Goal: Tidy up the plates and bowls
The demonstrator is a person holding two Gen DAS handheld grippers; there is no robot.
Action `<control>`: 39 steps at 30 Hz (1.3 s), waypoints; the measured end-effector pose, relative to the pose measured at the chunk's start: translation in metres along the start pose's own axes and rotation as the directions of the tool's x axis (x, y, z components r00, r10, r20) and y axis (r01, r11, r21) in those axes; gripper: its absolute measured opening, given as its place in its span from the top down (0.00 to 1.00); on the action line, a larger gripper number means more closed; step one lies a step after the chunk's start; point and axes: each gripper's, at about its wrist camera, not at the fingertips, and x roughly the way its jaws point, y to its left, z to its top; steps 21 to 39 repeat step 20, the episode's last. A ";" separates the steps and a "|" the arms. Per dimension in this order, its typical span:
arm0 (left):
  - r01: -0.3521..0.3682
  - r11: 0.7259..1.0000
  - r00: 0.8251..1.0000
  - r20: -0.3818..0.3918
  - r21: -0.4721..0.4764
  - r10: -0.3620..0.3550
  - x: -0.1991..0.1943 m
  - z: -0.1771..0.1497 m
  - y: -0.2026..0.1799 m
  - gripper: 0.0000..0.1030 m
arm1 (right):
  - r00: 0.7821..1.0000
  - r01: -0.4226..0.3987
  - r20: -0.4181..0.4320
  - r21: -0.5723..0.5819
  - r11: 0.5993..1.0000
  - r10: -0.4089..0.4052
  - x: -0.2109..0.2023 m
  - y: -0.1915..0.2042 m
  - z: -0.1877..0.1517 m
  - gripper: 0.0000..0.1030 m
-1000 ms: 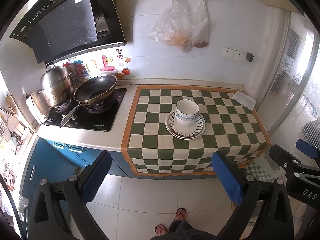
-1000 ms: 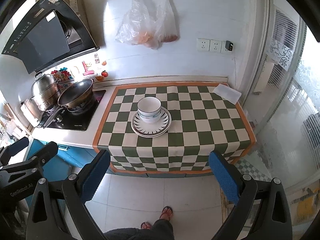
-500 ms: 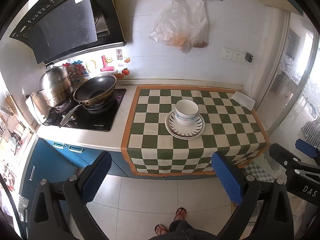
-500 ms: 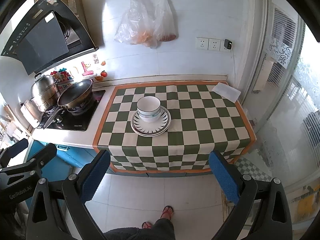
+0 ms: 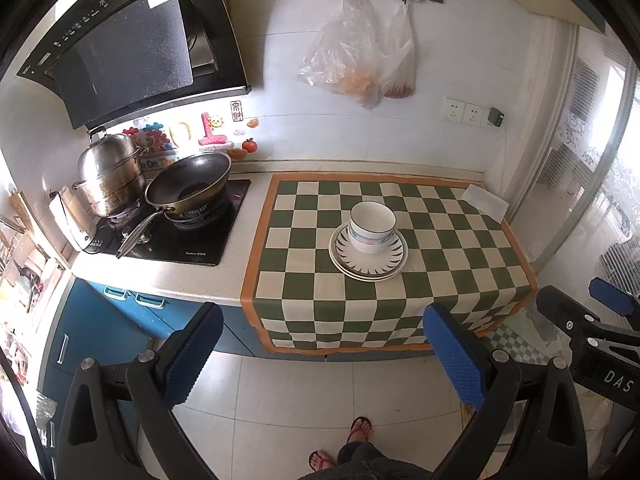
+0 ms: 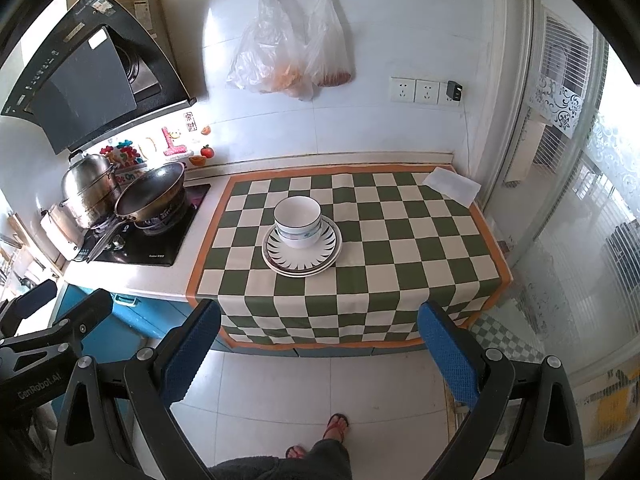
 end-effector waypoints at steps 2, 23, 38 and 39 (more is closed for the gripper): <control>0.001 1.000 1.000 0.001 -0.002 -0.001 0.000 0.001 -0.001 0.00 | 1.000 0.001 0.000 -0.002 1.000 -0.001 0.000 0.000 0.000 0.02; 0.004 1.000 1.000 0.001 0.000 -0.004 0.001 0.002 0.003 0.01 | 1.000 0.003 -0.002 -0.003 1.000 -0.003 0.000 0.001 0.000 0.02; 0.004 1.000 1.000 0.001 0.000 -0.004 0.001 0.002 0.003 0.01 | 1.000 0.003 -0.002 -0.003 1.000 -0.003 0.000 0.001 0.000 0.02; 0.004 1.000 1.000 0.001 0.000 -0.004 0.001 0.002 0.003 0.01 | 1.000 0.003 -0.002 -0.003 1.000 -0.003 0.000 0.001 0.000 0.02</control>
